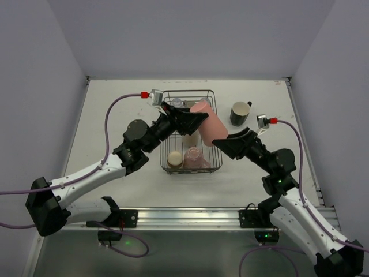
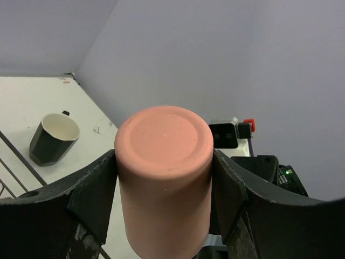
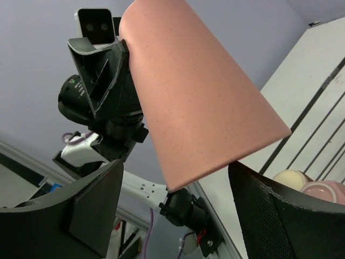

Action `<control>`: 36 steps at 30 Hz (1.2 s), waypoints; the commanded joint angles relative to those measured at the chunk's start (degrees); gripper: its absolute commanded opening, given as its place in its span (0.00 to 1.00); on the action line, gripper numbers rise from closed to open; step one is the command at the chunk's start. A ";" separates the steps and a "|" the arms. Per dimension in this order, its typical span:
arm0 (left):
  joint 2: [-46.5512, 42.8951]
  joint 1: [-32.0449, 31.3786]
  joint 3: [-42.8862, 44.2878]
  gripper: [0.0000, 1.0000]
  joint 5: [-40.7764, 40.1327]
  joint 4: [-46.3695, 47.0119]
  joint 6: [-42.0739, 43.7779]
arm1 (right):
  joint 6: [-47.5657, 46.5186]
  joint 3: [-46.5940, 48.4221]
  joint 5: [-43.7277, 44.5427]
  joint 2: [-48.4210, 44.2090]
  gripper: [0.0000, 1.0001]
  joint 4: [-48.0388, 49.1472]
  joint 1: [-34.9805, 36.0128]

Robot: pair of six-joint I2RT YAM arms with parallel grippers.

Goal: Unload the cups from the dish rack

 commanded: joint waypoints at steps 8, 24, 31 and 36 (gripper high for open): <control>-0.93 -0.14 -3.64 0.06 4.53 7.76 -3.17 | 2.92 2.12 3.34 8.23 0.66 25.38 1.55; -12.70 -0.14 -2.42 1.00 -5.30 -25.09 14.05 | -25.53 26.41 16.61 11.12 0.00 -26.42 1.38; -16.40 -0.14 2.94 1.00 -8.11 -49.94 26.09 | -42.15 48.59 28.57 26.56 0.00 -59.55 -11.07; -19.56 -0.14 3.47 1.00 -9.61 -58.51 29.00 | -45.68 60.10 38.14 39.86 0.00 -69.43 -18.22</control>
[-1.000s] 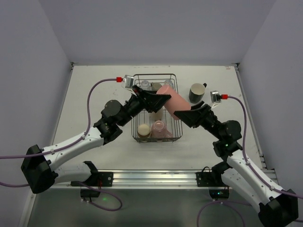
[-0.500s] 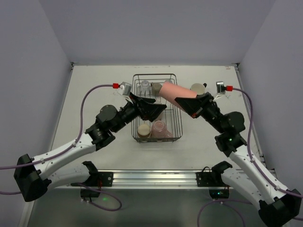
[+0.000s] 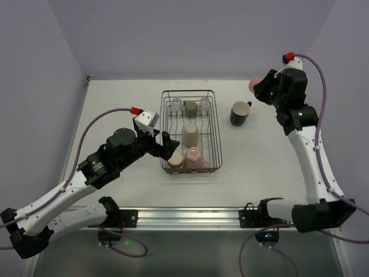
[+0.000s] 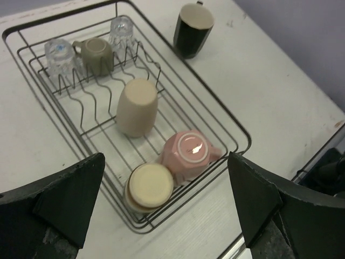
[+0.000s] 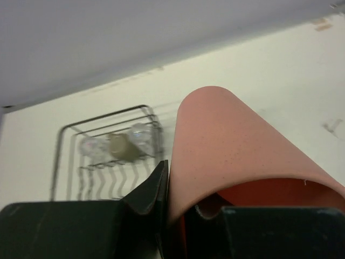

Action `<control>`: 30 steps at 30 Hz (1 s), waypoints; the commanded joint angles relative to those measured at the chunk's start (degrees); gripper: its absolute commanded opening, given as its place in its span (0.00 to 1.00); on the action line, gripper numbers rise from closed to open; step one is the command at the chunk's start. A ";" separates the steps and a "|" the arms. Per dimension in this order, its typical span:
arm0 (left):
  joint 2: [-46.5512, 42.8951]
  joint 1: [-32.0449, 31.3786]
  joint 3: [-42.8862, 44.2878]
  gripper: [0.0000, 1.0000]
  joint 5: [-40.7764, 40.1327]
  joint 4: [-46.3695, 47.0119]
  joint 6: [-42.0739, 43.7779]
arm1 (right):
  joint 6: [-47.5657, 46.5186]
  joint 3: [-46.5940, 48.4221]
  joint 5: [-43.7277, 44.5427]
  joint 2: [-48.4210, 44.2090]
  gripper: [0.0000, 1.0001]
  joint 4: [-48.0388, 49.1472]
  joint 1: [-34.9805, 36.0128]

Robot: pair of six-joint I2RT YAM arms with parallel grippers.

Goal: Unload the cups from the dish rack

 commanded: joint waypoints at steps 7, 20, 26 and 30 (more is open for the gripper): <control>-5.02 -0.10 -4.20 1.00 -7.02 -10.15 8.06 | -8.40 13.70 7.55 22.68 0.00 -21.79 -10.86; -3.27 0.69 -7.55 1.00 -2.36 -6.98 7.53 | -10.60 25.29 -0.27 46.76 0.10 -25.57 -13.69; -1.95 2.54 -7.20 1.00 -0.87 -6.63 7.62 | -10.78 27.94 0.08 51.25 0.15 -26.19 -13.69; -0.98 3.68 -6.32 1.00 0.54 -6.63 7.70 | -11.22 29.44 0.78 52.93 0.30 -27.41 -13.61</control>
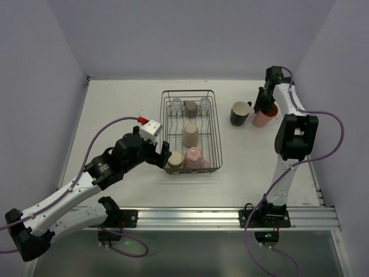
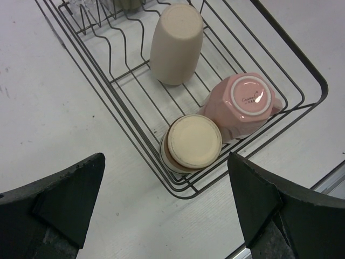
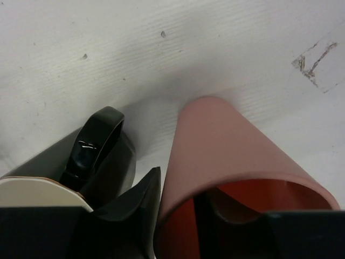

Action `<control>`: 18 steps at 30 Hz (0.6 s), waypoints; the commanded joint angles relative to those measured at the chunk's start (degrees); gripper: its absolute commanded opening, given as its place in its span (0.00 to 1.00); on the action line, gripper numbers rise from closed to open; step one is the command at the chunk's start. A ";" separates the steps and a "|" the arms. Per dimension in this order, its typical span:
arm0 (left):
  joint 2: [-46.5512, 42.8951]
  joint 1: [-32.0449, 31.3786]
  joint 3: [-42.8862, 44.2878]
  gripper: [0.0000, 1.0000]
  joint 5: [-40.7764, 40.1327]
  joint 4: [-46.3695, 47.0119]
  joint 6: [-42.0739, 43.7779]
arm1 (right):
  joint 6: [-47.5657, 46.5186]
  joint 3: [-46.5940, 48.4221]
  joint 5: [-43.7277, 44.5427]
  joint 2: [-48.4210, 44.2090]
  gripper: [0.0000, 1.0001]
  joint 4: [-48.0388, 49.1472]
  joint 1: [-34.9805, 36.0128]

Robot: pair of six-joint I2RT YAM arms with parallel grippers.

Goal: Unload the cups from the dish rack

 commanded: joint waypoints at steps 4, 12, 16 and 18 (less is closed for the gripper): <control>1.40 1.63 2.93 1.00 1.81 0.94 1.59 | -1.47 3.89 1.33 -0.64 0.49 -3.60 0.16; 5.62 1.54 9.34 1.00 2.33 -0.04 -1.57 | 1.07 -1.72 -1.12 -13.81 0.67 2.53 0.16; 11.24 1.46 13.21 1.00 3.30 1.46 -4.12 | 4.32 -12.26 -4.19 -28.02 0.70 11.50 0.08; 14.39 1.19 14.96 1.00 3.39 3.47 -5.79 | 6.60 -20.87 -8.65 -33.58 0.75 19.11 0.25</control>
